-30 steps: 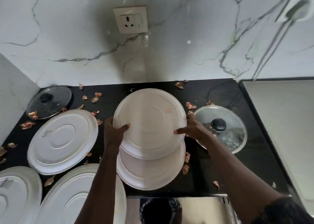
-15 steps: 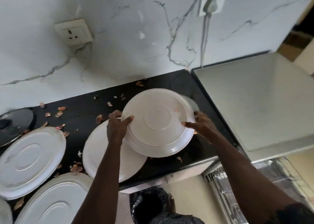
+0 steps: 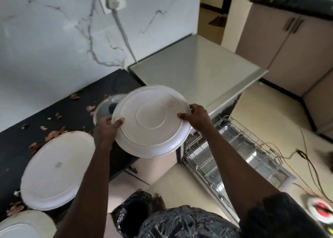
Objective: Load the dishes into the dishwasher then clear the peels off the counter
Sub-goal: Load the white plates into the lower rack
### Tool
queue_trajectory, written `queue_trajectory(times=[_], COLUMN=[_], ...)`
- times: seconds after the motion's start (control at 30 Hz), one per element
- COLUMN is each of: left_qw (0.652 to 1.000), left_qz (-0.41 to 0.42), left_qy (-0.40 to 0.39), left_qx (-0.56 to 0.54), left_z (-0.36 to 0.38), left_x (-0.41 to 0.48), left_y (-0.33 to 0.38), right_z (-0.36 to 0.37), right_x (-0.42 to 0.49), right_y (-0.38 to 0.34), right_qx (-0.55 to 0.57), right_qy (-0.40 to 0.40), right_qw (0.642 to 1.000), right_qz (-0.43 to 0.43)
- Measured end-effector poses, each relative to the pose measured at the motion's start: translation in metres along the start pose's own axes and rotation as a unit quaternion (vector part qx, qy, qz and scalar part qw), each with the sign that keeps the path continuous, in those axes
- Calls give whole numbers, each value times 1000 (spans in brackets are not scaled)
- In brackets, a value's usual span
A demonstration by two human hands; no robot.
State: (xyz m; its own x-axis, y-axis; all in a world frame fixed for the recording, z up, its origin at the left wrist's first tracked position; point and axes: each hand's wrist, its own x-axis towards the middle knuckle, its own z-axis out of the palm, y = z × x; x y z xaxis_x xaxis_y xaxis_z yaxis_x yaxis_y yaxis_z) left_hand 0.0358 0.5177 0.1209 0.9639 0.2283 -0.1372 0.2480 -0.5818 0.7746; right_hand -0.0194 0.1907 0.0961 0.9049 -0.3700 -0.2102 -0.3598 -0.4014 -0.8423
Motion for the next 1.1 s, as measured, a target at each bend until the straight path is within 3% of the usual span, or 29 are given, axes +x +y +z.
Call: queue_trajectory(times=[0.23, 0.47, 0.73, 0.9, 0.97, 1.03, 1.1], left_qw=[994, 970, 904, 875, 852, 848, 833], left_qz=[63, 181, 293, 267, 244, 229, 222], left_qy=[-66, -134, -265, -356, -405, -418, -436], left_qx=[56, 87, 161, 192, 226, 233, 258], left_z=[82, 181, 295, 348, 420, 417, 468], left_x=[-53, -120, -184, -195, -184, -181, -165], left_y=[73, 127, 149, 128, 110, 97, 69], right_z=[-88, -144, -163, -147, -136, -124, -111], right_x=[-57, -127, -186, -215, -201, -212, -195], right_y=[75, 183, 271, 293, 339, 339, 371], right_qx=[83, 129, 134, 169, 183, 193, 189], right_qy=[116, 208, 293, 320, 341, 338, 348], right_qw=[988, 958, 899, 860, 819, 816, 790], right_qz=[59, 150, 295, 360, 424, 427, 469])
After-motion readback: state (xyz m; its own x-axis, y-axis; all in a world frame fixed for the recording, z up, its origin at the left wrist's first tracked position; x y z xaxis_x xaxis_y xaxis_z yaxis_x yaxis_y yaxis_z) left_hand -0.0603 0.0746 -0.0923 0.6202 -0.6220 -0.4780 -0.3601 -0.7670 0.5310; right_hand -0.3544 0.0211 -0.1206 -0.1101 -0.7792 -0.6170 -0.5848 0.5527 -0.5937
